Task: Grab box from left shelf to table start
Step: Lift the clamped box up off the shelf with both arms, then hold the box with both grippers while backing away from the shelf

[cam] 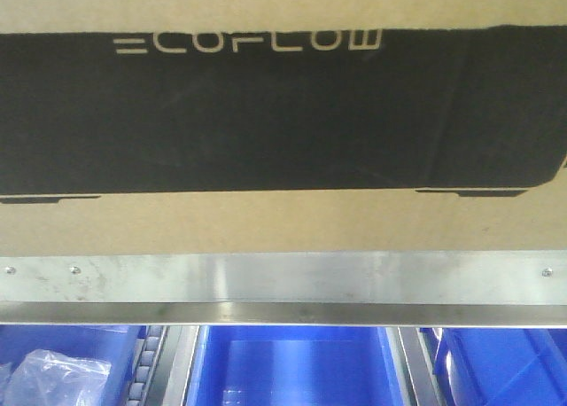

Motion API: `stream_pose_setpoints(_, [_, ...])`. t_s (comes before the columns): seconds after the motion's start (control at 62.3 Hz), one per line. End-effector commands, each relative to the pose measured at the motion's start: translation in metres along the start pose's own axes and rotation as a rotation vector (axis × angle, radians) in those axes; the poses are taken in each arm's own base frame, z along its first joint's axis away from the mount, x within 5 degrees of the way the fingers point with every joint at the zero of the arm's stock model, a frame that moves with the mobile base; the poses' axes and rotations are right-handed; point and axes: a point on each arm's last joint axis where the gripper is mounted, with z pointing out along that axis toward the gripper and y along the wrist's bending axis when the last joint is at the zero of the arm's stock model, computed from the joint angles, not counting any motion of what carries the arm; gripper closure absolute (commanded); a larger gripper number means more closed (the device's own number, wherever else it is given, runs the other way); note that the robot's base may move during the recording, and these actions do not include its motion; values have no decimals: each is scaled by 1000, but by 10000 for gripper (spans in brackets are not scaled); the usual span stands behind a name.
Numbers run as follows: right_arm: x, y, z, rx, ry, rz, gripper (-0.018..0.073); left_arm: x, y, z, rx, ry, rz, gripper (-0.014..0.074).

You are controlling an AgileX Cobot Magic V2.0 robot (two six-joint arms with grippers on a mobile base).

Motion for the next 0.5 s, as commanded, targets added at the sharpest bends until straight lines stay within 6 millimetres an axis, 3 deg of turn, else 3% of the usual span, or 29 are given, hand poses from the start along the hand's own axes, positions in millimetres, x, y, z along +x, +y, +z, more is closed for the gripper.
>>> stream_pose_setpoints(0.0, [-13, -2, -10, 41, -146, -33, 505, -12, -4, -16, 48, -158, -29, 616])
stream_pose_setpoints(0.482, [-13, -2, -10, 41, -146, -33, 505, -12, -4, -16, 48, -158, -29, 616])
